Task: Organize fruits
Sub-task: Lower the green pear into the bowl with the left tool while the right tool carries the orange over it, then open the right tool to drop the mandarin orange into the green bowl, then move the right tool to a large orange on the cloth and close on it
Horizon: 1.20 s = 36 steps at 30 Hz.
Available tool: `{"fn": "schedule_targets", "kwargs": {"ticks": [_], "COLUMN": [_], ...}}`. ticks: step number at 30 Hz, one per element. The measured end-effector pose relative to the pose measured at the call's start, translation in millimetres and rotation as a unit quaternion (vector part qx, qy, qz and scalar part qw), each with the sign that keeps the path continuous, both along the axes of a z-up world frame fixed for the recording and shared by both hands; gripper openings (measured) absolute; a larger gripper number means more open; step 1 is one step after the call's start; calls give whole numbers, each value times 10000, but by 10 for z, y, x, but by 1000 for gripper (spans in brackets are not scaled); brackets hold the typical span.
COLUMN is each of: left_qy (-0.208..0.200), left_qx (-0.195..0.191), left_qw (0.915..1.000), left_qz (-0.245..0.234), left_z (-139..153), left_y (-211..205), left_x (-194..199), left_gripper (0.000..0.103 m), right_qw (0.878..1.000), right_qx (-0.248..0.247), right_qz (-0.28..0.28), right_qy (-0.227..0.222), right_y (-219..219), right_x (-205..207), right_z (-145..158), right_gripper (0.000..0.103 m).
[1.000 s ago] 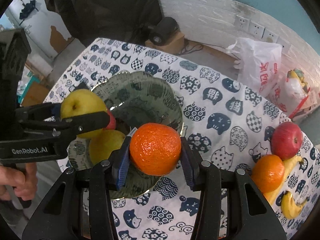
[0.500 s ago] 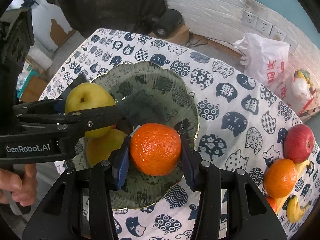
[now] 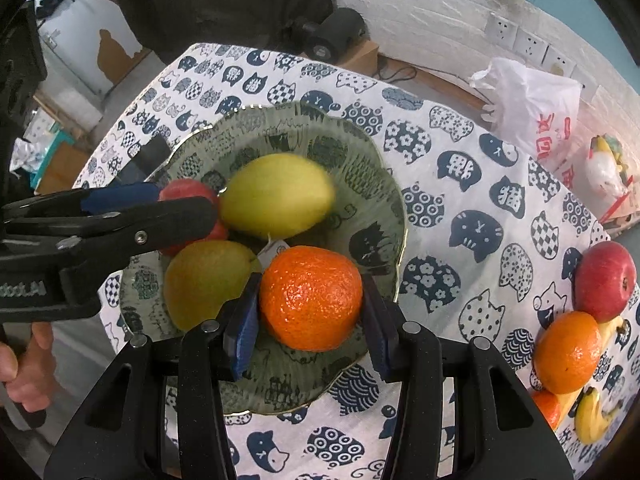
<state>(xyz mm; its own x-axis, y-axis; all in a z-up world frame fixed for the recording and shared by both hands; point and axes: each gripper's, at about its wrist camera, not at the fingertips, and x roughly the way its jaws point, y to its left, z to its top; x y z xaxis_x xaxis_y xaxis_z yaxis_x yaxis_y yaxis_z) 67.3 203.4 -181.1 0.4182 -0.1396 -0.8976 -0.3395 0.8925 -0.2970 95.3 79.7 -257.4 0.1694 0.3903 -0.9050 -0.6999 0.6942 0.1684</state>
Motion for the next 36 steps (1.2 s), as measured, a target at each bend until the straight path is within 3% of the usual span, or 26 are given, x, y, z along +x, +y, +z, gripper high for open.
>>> {"fn": "schedule_targets", "kwargs": {"ticks": [11,20,26,36], "left_qy": [-36,-66,-126,-130], "left_qx": [30,336,732,919], "left_qw": [10000,9994,9959,9863], "left_qz": [39,-103,-523,-1363], "left_z": [82,201,304,403], "left_y": [38,-92,-391,-1034], "left_x": [-181,-298,-327,-407], "left_gripper": [80,81,87,89], "right_qw": [9997,9978,9967,9951], "right_qx": [40,-176,-141,-173], "right_qz": [-111,-331,-476,-777], "right_qy": [-194,-550,-644,-581], "right_y": [-72,-325,-614,-1203], "right_x": [-40,-101,-181,-293], "right_z": [147,400,580,730], "right_gripper": [58,63,74,78]}}
